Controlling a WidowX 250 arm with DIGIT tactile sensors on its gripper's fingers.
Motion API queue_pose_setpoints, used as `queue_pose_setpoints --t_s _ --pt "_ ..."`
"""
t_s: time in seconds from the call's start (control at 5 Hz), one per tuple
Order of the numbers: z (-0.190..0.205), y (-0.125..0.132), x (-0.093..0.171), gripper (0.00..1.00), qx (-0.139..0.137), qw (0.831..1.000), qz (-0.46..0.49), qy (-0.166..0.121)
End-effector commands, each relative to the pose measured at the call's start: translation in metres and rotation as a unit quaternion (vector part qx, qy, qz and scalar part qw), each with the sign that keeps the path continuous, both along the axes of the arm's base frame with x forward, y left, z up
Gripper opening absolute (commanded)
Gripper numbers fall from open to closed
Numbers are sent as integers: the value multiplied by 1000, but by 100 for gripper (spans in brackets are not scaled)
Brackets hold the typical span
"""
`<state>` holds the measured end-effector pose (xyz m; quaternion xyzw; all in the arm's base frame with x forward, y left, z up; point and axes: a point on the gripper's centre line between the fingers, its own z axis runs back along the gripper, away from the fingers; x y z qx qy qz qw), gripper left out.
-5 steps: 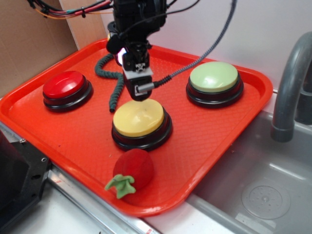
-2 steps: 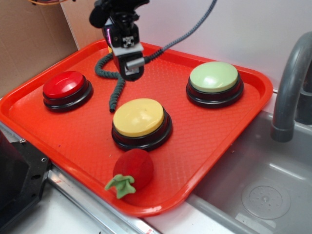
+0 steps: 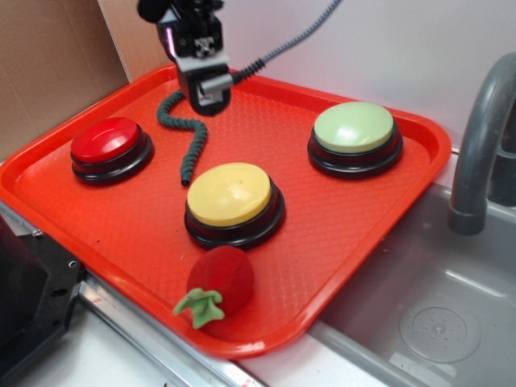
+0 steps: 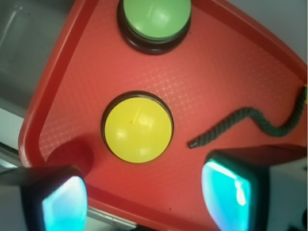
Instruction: Push the yellow button.
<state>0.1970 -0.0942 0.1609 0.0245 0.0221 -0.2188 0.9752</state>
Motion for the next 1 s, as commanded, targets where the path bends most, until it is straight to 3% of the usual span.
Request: queue_pose_setpoints --t_s 0.0,0.2,0.6,0.8 --pt "36 -4 -3 100 -17 999 11 -36" --pt "39 -3 -5 100 2 999 28 -45" --pt "41 -1 -10 100 -1 999 33 -42" --pt "39 1 -12 100 19 998 35 -43"
